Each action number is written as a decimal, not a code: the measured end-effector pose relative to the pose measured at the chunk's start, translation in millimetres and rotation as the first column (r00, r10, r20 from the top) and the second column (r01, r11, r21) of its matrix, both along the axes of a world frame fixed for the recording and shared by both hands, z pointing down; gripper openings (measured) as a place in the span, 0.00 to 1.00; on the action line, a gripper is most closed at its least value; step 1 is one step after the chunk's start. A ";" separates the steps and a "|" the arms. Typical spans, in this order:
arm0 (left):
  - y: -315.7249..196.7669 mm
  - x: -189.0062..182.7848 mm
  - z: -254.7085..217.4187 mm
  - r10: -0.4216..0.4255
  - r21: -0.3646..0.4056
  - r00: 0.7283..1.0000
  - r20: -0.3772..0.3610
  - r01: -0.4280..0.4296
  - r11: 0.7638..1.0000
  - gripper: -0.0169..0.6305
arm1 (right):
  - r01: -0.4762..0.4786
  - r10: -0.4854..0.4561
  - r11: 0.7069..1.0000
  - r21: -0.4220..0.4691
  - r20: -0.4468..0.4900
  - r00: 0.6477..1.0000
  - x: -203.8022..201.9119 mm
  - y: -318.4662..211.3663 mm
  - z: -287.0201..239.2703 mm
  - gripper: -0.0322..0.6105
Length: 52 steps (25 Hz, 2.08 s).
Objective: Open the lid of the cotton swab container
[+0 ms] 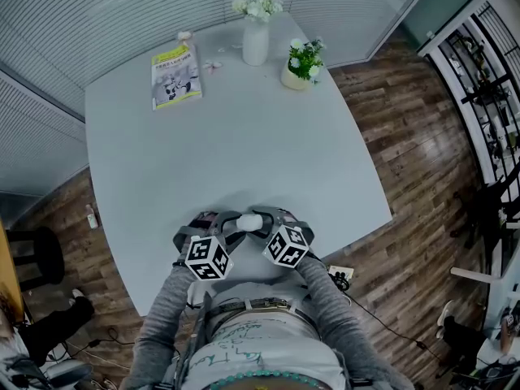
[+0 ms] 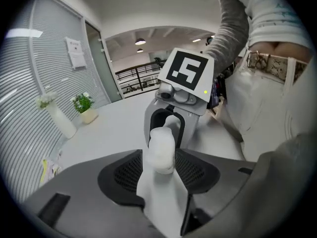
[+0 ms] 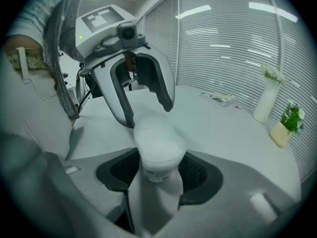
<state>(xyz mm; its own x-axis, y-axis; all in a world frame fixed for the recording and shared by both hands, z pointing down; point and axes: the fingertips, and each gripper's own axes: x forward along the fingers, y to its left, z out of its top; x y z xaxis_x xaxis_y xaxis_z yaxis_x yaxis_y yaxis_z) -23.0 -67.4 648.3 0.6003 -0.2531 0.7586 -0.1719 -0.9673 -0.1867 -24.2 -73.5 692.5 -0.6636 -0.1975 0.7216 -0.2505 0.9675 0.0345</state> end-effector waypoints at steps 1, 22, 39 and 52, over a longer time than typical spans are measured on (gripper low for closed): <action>-0.4 1.6 1.3 0.026 0.014 0.999 0.021 -0.026 1.000 0.34 | 0.001 -0.001 1.000 0.001 0.000 1.000 0.1 0.3 0.0 0.43; 3.6 12.3 5.2 0.184 -0.085 0.980 0.074 -0.178 0.980 0.30 | 0.014 -0.014 1.000 0.010 -0.001 1.000 0.2 1.0 -0.1 0.43; 4.5 11.8 1.6 0.189 -0.232 0.982 0.015 -0.181 0.956 0.30 | 0.030 -0.030 0.999 0.014 0.000 1.000 -0.4 2.5 -1.4 0.42; 2.5 10.2 -1.0 0.163 -0.236 0.986 -0.033 -0.166 0.957 0.31 | 0.040 -0.040 0.999 0.015 -0.001 0.999 -2.1 2.8 0.7 0.42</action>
<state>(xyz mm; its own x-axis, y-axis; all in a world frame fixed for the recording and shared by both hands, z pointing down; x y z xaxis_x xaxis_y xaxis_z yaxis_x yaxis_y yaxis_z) -12.8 -64.9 647.3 0.6289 0.0362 0.7766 -0.0074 -0.9986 0.0526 -26.3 -70.7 693.2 -0.6703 -0.1816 0.7195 -0.2119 0.9761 0.0490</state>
